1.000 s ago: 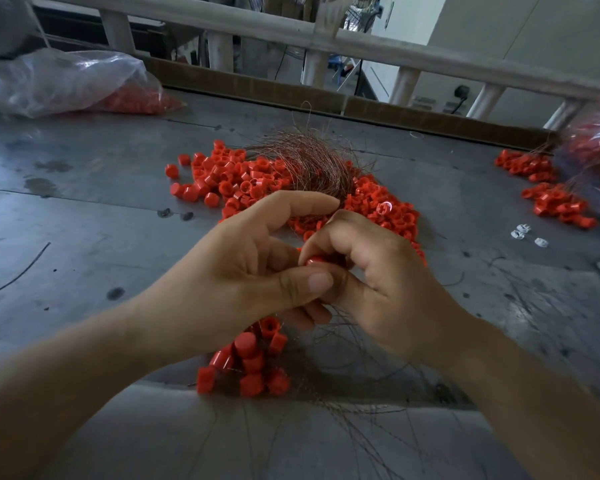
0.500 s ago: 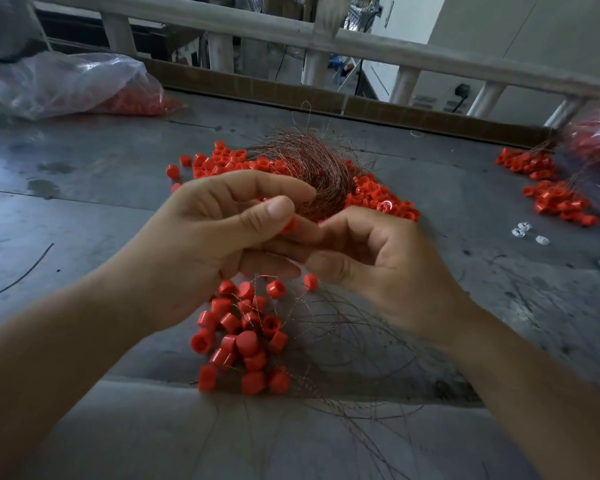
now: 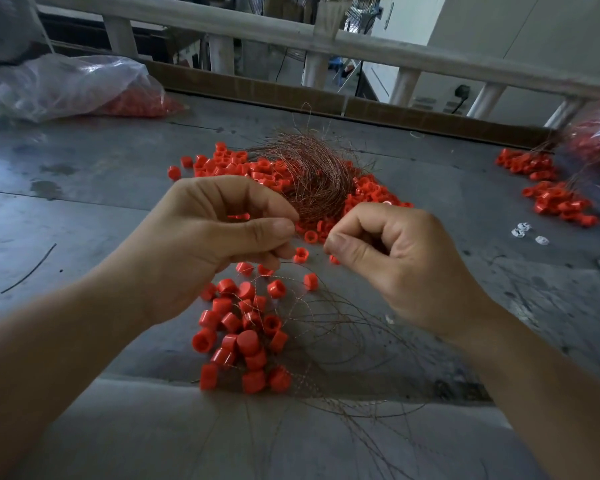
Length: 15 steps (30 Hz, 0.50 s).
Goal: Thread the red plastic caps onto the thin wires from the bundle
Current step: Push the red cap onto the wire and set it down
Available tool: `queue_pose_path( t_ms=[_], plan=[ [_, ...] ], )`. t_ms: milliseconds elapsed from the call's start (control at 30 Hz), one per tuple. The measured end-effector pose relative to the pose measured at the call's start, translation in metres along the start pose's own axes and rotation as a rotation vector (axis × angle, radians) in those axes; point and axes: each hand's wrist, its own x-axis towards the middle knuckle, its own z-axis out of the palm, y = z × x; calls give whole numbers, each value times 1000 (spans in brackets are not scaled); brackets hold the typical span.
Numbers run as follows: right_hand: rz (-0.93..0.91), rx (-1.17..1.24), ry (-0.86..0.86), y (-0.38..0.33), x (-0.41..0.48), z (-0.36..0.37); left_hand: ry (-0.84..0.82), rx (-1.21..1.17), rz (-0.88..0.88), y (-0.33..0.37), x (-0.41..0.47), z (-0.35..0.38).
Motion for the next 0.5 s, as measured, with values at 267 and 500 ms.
queue_pose_path(
  t_ms=[267,500],
  plan=[
    [46,-58,-124,3,0,-2,43,352,12,1,5,-16],
    [113,-184,-262,4,-1,-1,-135,627,-79,-7,5,-23]
  ],
)
